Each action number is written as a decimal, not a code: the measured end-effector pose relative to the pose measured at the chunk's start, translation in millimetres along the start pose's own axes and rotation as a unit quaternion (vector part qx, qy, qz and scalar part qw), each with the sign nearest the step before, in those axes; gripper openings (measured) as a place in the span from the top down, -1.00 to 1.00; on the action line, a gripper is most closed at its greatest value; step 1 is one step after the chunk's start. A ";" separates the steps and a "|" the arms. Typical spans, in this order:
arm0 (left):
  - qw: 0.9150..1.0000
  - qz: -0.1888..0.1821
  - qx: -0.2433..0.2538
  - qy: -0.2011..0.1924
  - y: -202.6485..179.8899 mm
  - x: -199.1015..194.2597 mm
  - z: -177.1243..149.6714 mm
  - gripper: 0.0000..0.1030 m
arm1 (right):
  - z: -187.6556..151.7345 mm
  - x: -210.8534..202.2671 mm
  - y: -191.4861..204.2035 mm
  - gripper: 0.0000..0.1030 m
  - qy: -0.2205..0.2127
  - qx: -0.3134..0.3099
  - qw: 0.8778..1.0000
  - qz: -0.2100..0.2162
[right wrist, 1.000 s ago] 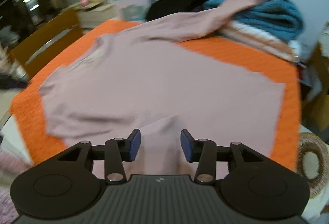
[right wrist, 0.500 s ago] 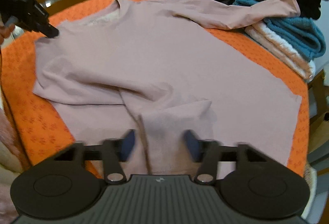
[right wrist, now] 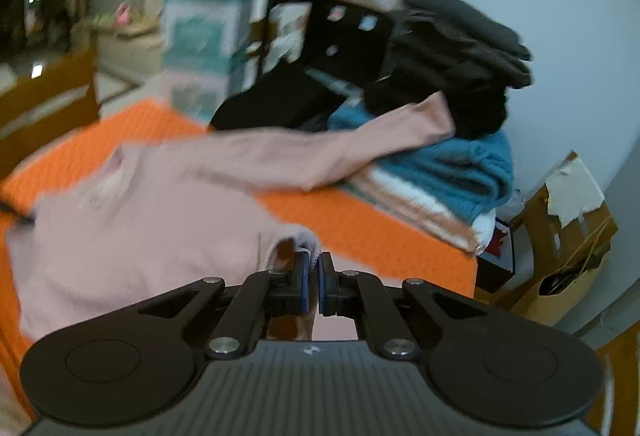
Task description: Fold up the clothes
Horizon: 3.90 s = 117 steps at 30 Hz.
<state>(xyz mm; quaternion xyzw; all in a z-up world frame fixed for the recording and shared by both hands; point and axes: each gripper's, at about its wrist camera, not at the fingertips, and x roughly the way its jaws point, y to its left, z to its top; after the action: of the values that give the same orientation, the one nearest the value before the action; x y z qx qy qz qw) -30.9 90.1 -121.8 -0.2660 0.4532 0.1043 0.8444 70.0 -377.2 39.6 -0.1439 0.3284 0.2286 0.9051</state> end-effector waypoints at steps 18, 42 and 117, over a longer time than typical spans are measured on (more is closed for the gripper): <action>1.000 0.023 -0.007 -0.005 -4.1 2.8 5.3 0.91 | 1.0 177.8 -61.0 0.37 0.114 0.070 0.991 -0.001; 0.966 -0.137 0.202 0.080 -25.2 -2.5 33.8 0.09 | -66.1 71.4 133.3 0.28 0.145 0.115 0.944 0.271; 0.974 -0.042 0.214 0.063 -113.6 -33.4 -119.3 0.82 | -44.6 222.0 -100.2 0.74 0.106 0.323 0.941 -0.002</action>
<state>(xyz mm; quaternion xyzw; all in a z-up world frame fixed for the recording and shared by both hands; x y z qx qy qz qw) -87.1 -67.7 -107.5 -0.1041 0.5058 -0.0480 0.8550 248.3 -410.3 -129.1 0.1319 0.4783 0.0920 0.8633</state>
